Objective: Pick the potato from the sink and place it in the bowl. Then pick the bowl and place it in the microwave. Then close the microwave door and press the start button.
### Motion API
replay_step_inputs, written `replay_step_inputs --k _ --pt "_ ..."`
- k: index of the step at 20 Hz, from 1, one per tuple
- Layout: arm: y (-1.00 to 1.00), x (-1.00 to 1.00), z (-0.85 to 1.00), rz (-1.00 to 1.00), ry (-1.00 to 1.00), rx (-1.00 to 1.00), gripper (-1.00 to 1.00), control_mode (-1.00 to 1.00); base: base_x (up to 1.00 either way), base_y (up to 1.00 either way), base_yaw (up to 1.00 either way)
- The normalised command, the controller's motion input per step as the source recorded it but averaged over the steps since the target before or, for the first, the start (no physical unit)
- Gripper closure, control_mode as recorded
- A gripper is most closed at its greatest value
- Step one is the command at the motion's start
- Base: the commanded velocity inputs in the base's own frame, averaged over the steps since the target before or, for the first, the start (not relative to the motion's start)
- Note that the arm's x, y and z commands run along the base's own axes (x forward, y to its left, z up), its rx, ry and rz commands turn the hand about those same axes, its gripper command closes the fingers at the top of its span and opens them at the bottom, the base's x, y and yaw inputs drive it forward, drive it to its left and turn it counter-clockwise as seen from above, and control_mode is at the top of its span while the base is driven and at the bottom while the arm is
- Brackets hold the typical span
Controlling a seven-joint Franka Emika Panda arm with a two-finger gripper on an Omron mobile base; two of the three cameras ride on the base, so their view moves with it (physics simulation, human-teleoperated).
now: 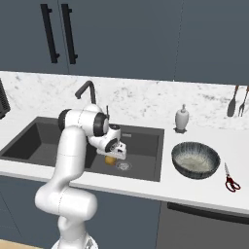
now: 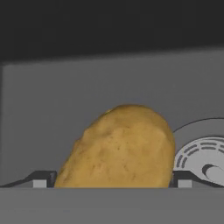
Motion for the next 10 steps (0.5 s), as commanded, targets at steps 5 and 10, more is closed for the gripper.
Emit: replay_step_inputs --k 5,10 --pt "0.11 0.0 -0.17 0.0 0.03 0.0 1.0 -1.0 0.0 0.0 0.0" --pt "-0.29 -0.36 0.47 0.0 -0.11 0.08 1.0 -1.0 0.0 0.0 0.0"
